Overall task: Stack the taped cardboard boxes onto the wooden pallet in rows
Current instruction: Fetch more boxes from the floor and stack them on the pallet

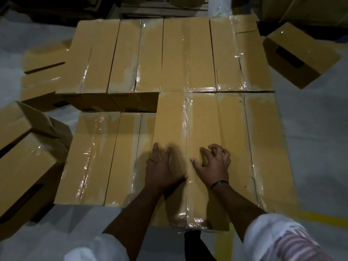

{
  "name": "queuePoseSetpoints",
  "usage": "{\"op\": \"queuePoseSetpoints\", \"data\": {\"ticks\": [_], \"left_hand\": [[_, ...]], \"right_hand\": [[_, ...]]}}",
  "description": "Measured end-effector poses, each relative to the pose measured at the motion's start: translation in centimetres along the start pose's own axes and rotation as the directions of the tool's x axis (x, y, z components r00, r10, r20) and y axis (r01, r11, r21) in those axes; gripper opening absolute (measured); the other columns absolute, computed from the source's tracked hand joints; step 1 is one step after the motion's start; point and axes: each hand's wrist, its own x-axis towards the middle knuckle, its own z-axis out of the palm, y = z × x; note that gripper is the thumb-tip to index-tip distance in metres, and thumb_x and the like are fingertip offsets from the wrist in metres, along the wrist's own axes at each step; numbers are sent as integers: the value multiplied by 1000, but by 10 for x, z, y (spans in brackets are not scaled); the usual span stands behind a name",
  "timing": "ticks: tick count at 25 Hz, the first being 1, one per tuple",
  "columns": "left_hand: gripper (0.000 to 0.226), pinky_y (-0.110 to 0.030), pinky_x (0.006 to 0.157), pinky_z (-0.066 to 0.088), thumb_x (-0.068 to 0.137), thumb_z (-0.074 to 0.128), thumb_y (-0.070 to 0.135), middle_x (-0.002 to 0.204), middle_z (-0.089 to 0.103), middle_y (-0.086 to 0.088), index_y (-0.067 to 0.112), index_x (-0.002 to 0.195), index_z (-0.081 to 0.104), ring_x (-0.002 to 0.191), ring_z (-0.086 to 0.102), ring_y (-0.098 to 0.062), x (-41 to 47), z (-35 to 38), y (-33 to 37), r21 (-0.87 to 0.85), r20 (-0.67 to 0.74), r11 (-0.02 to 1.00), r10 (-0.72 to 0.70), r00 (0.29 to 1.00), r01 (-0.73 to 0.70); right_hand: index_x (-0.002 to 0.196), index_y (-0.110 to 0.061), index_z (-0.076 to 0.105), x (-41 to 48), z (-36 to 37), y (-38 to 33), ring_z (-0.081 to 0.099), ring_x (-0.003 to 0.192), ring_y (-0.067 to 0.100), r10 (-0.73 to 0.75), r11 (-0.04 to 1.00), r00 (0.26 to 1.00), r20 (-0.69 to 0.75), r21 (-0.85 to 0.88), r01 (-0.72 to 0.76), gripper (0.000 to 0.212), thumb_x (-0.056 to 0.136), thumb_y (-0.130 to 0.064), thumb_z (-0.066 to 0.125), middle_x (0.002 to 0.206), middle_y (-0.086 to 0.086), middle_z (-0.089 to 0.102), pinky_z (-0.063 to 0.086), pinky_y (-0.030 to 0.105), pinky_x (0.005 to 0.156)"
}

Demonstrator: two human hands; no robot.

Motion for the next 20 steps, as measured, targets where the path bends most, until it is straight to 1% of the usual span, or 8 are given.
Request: {"op": "queuePoseSetpoints", "data": {"ticks": [3,5,7,9,11,14,17,20], "left_hand": [[132,-61,111,40,58,76,84,162,-36,10,47,161,2,146,21,-52,25,15,-6,-5,33,1000,-3,999,3],[132,-61,110,42,58,79,81,161,-38,10,48,160,2,145,22,-52,35,25,-11,-17,38,1000,-5,999,6],[133,-61,111,41,58,79,81,160,-40,9,49,159,0,145,22,-51,42,34,-17,-8,34,1000,-5,999,6],[133,-63,113,38,59,79,81,160,-40,8,49,159,-3,148,15,-51,46,37,-21,6,54,1000,-9,998,8],[133,-65,115,33,63,79,78,160,-41,6,46,160,-7,151,5,-51,44,36,-24,47,102,999,22,995,-27],[129,-67,118,26,71,81,67,165,-35,-2,39,162,-7,151,-4,-53,19,29,-23,152,220,983,66,973,-102],[124,-65,119,28,75,85,53,168,-25,-5,36,163,-2,151,0,-53,-28,30,-26,235,277,961,77,958,-145],[116,-59,118,33,83,81,47,169,-25,-5,35,163,-2,150,13,-51,-78,53,-44,278,263,941,121,957,-195]], "right_hand": [[127,-37,61,13,13,10,25,130,28,3,999,999,44,-46,-1,54,81,-65,67,140,-5,33,34,51,108],[131,-38,57,16,19,15,22,130,27,-2,995,995,96,-102,12,58,80,-65,67,143,-5,29,32,48,109],[133,-39,53,21,22,16,21,131,28,-7,989,992,127,-146,26,62,79,-66,67,145,-4,27,31,48,109],[135,-38,50,23,20,15,22,131,30,-9,983,989,145,-179,36,64,79,-66,66,146,-3,26,31,48,109],[140,-37,46,21,16,12,20,136,33,-4,979,981,192,-201,44,67,81,-63,67,151,-2,23,29,50,111],[150,-36,34,-2,7,5,7,146,39,15,971,950,313,-231,60,78,83,-58,69,163,0,7,22,58,118],[154,-38,23,-52,4,10,-3,149,45,70,960,915,397,-275,46,91,81,-60,72,167,4,-8,19,65,118],[158,-38,5,-114,13,32,-12,150,48,68,942,898,436,-323,86,106,79,-68,70,166,8,-22,12,65,119]]}}
